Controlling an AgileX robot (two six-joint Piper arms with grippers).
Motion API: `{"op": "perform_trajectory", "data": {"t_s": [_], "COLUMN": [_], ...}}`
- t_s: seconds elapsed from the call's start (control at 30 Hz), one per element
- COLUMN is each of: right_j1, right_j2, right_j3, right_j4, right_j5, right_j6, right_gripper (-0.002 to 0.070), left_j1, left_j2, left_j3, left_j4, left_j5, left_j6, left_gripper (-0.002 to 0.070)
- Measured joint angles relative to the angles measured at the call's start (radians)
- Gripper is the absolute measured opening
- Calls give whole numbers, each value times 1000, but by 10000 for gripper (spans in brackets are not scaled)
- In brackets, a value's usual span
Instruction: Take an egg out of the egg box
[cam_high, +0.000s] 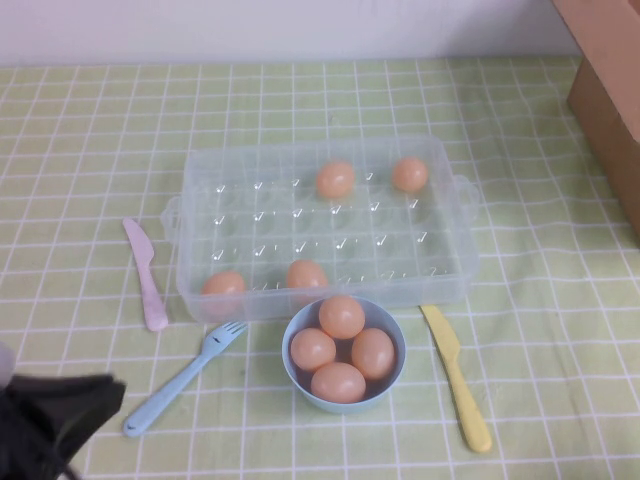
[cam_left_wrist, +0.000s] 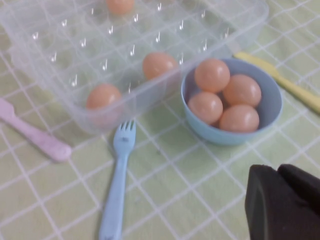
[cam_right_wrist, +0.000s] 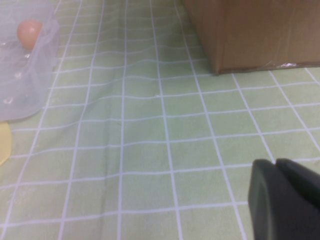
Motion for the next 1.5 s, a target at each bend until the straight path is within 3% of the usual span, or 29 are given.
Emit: {"op": "perform_trajectory", "data": {"t_s": [0.53,0.67,0.8,0.9,1.07,1.27,1.4,1.5], "right_j1": [0,0,0,0,0,0,0,0], "right_j2": [0,0,0,0,0,0,0,0], "right_j3": [0,0,0,0,0,0,0,0], "right_j4": [0,0,0,0,0,0,0,0], "right_j5": [0,0,0,0,0,0,0,0], "right_j6": [0,0,0,0,0,0,0,0], "right_gripper": [-17,-17,-17,-17,-17,-17,-17,-17], "left_j1": [0,0,15,76,265,528,636,664], "left_j2": [-223,-290,-393,-487,-592,-598,-598,-598], "left_j3": [11,65,211,335,457,514,541,576], "left_j4": [164,230,320,319,195,-8,-111,-129], "left_j5": [285,226,30,-96,-189,-225,-244,-253], "left_j6": [-98,-109,-129,-135,-91,149,273,292], "left_gripper": [-2,-2,-2,-2,-2,-2,-3,-3]}}
